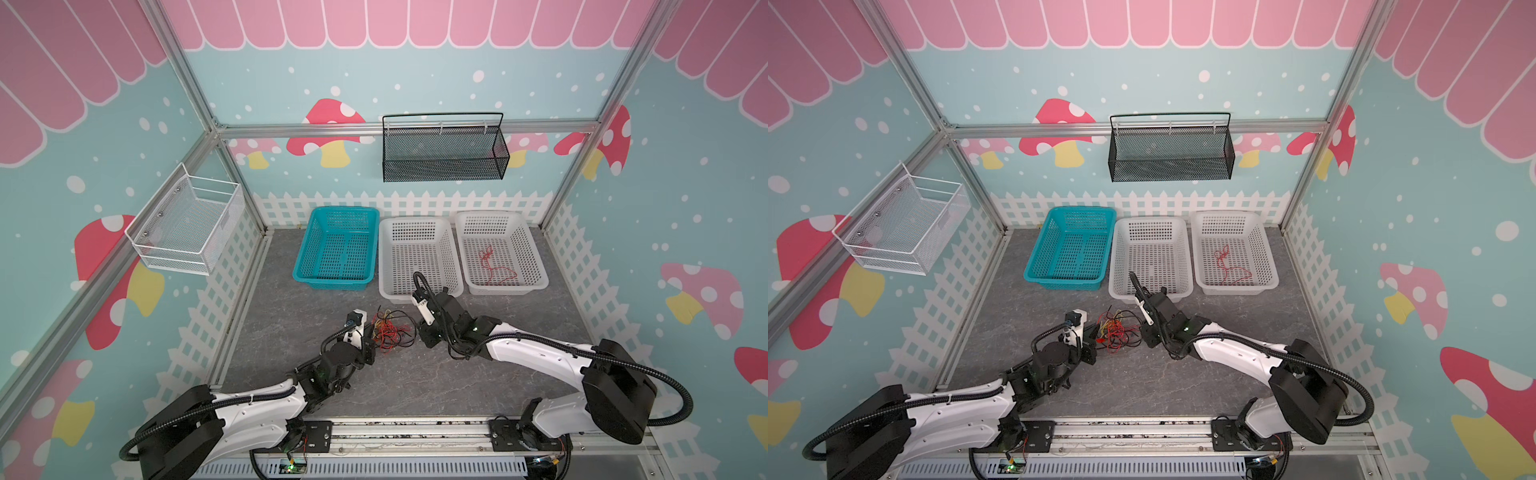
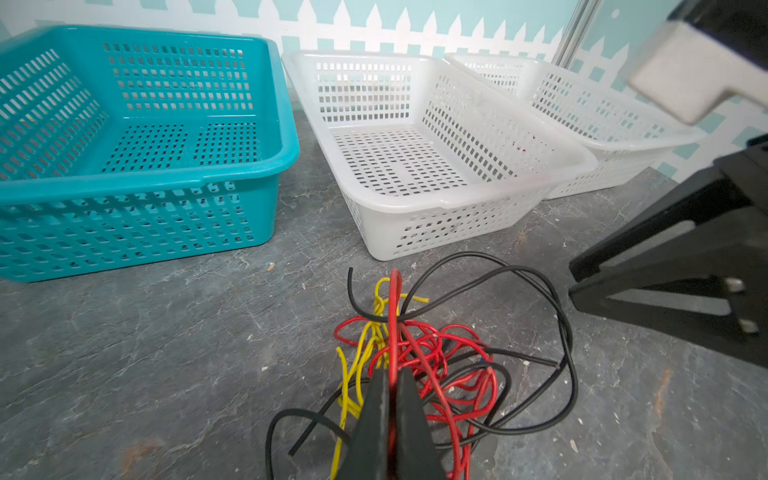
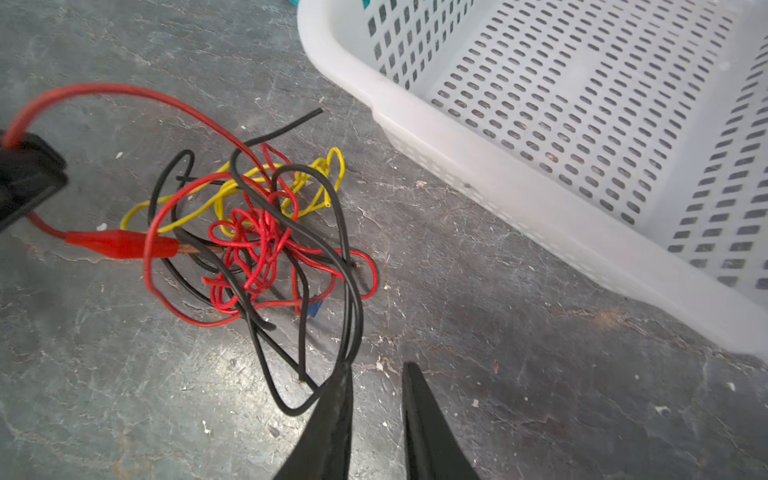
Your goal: Untangle the cables
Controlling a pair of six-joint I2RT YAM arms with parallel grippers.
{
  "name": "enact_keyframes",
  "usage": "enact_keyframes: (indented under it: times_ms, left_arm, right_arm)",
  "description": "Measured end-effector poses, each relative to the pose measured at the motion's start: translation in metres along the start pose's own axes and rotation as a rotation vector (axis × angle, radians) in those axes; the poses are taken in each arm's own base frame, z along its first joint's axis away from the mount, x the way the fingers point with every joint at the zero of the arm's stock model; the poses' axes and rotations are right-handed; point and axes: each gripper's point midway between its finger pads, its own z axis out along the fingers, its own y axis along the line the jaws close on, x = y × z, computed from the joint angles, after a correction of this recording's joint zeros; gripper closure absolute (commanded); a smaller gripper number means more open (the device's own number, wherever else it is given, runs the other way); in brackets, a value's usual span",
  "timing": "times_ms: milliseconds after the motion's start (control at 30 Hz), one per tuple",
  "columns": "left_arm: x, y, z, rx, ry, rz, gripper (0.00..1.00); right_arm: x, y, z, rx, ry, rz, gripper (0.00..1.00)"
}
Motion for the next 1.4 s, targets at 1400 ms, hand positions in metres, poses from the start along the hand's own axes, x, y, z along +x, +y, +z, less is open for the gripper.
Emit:
enact_keyframes:
  times_ms: [1400]
  left_arm:
    - [-0.038, -0.031, -0.025, 0.202, -0.065, -0.011, 1.00]
  right_arm:
    - [-0.077, 0.070, -0.002, -0.346, -0.253, -0.106, 0.52]
